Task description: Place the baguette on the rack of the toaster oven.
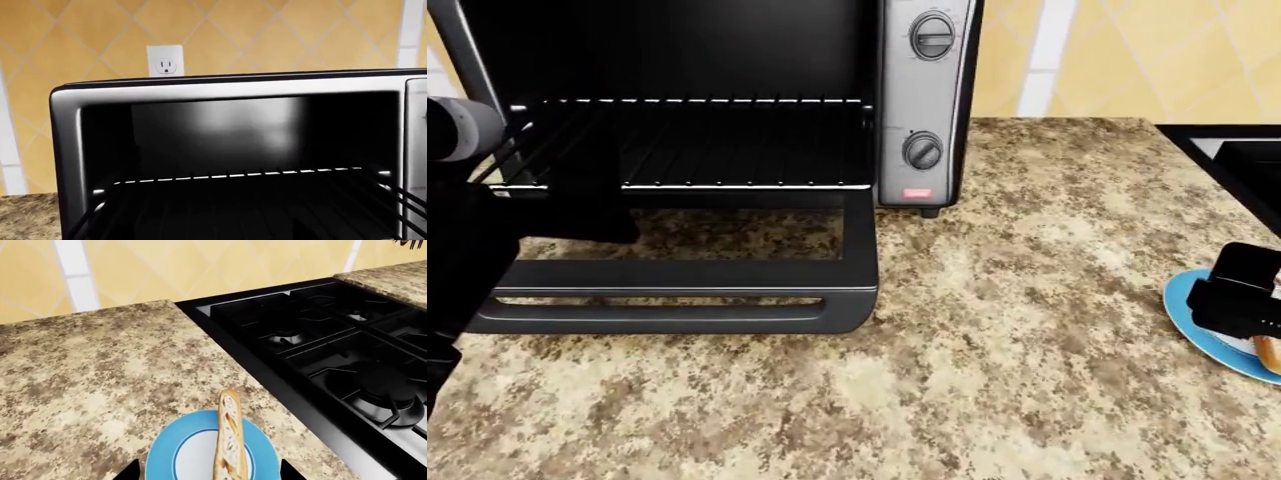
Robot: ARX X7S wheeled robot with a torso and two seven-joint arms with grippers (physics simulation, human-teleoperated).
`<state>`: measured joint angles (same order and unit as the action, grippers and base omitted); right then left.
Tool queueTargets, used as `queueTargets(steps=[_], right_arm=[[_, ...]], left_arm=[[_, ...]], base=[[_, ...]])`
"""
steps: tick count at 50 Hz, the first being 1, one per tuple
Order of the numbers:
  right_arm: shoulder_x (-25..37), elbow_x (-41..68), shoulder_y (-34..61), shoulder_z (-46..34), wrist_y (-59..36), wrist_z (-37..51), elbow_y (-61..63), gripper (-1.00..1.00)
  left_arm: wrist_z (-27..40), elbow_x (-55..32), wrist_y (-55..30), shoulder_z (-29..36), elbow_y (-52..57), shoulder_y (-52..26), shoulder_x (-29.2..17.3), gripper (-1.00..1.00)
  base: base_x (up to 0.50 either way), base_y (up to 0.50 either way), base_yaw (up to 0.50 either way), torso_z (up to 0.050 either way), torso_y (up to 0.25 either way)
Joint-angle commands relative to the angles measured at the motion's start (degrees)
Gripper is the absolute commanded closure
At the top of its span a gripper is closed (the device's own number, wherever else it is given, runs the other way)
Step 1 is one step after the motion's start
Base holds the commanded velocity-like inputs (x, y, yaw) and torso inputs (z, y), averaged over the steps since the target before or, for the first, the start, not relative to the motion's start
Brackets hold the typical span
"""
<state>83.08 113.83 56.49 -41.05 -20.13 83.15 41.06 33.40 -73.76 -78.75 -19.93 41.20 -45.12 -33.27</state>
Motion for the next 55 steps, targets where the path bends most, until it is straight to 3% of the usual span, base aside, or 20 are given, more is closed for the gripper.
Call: queueTargets(steps=[1,11,55], right_arm=[[-2.0,-5.6,-3.7,-0.8,3.0,-5.3,-2.6,-1.0],[-2.0,-7.8,-5.8,-2.1,3.0,-9.9,-7.0,-1.0],[-2.3,-12.2,-10.9,-4.4,6.1,-13.4,-11.0,-1.0]], left_arm=[[-1.5,0.2,1.2,-0.9,-0.4,0.6,0.8,-1.0],[-0.9,-0.6,1.7,-0.7,-0.7,0.6,0.6,-1.0],[-1.4,0.1,4.6,1.1,-0.9,2.3,-0.8,-1.0]], base=[[0.0,0.0,0.0,0.0,0.0],[0.0,0.0,0.0,0.0,0.0],[0.0,0.0,0.0,0.0,0.0]])
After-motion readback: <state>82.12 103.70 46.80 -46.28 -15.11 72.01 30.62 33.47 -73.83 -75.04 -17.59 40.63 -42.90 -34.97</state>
